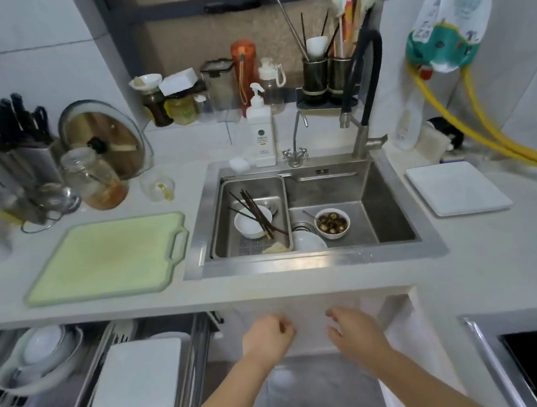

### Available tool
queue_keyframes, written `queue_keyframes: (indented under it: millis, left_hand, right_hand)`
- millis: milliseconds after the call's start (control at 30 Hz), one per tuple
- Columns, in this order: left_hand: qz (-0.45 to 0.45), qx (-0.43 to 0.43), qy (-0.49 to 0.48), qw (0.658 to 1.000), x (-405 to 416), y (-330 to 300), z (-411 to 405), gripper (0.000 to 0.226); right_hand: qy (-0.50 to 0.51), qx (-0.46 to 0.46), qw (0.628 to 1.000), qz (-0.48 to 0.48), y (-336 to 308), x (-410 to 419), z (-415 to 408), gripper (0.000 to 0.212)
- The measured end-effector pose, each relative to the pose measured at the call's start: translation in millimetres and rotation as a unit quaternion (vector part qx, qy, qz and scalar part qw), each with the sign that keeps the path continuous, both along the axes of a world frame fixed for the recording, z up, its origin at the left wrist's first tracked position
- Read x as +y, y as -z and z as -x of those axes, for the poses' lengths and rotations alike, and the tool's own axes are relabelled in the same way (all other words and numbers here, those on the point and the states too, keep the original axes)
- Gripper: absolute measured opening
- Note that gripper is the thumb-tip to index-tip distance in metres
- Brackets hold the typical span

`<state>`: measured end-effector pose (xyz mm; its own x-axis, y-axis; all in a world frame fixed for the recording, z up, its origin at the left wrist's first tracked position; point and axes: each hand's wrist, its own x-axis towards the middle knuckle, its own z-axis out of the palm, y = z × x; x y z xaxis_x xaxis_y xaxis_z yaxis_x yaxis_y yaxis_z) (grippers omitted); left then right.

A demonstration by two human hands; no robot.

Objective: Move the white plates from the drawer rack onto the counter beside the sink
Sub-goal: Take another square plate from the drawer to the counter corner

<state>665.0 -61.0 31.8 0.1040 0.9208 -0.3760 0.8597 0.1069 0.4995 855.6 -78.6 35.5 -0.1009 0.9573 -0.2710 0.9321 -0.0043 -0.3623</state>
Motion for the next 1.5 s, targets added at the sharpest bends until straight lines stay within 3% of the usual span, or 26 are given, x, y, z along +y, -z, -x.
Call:
queue_keyframes:
  millis: [433,700,900,1000,1333,1500]
  left_hand:
    - [0.036,0.010,-0.150,0.988,-120,10,220,0.027]
    - [0.076,-0.008,-0.233,0.969,-153,15,301,0.025]
    - [0.088,-0.010,-0.291,0.953,-143,28,333,0.022]
    - [0.102,-0.015,-0.318,0.942,-131,36,344,0.023]
    - [0.131,0.010,-0.312,0.941,-78,77,375,0.022]
    - [0.149,0.034,-0.321,0.935,-51,104,399,0.041]
  right_hand:
    - [-0.101,0.017,0.993,0.051,13,-77,208,0.037]
    - [-0.118,0.054,0.987,0.099,14,-92,302,0.037]
    - [-0.104,0.079,0.982,0.138,26,-67,340,0.032]
    - [-0.091,0.099,0.977,0.168,37,-46,354,0.039]
    - [-0.016,0.097,0.967,0.236,90,-1,380,0.043]
    - [0.066,0.105,0.959,0.255,117,8,392,0.033]
